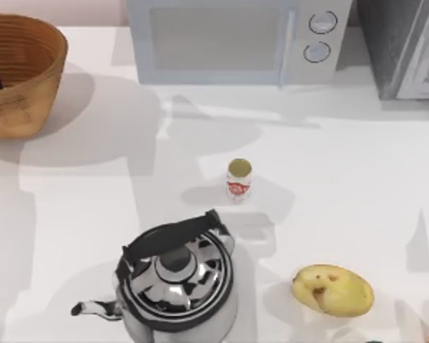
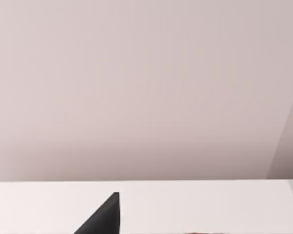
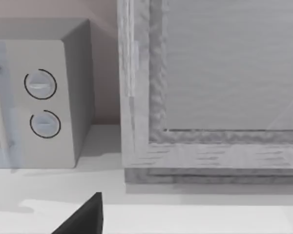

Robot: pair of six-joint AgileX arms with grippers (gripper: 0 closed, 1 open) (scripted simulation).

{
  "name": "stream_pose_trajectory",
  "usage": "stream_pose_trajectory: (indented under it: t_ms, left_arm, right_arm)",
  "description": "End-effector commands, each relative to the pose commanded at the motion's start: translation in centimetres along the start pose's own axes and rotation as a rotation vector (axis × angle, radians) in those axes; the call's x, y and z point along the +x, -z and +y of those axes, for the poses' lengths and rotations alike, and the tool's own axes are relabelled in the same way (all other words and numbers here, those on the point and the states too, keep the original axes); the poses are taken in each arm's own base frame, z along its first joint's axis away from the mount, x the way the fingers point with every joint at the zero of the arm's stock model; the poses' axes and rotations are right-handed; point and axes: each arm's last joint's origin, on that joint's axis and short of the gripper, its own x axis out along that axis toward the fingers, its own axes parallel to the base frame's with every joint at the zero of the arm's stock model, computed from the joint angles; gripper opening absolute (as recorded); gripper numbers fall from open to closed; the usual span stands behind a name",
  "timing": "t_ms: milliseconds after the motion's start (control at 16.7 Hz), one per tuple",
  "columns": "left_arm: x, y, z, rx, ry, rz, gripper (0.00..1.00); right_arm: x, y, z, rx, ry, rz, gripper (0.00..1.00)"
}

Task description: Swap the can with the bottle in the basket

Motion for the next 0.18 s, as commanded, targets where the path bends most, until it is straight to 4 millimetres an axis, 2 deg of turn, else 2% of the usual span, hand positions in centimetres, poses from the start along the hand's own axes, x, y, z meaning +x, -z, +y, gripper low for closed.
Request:
stream_pose_trajectory:
  t_ms: [180]
  left_arm:
    - [0.00,0.00,0.00,0.000,0.000,0.000,1.00]
  right_arm:
    - [0.00,0.00,0.00,0.000,0.000,0.000,1.00]
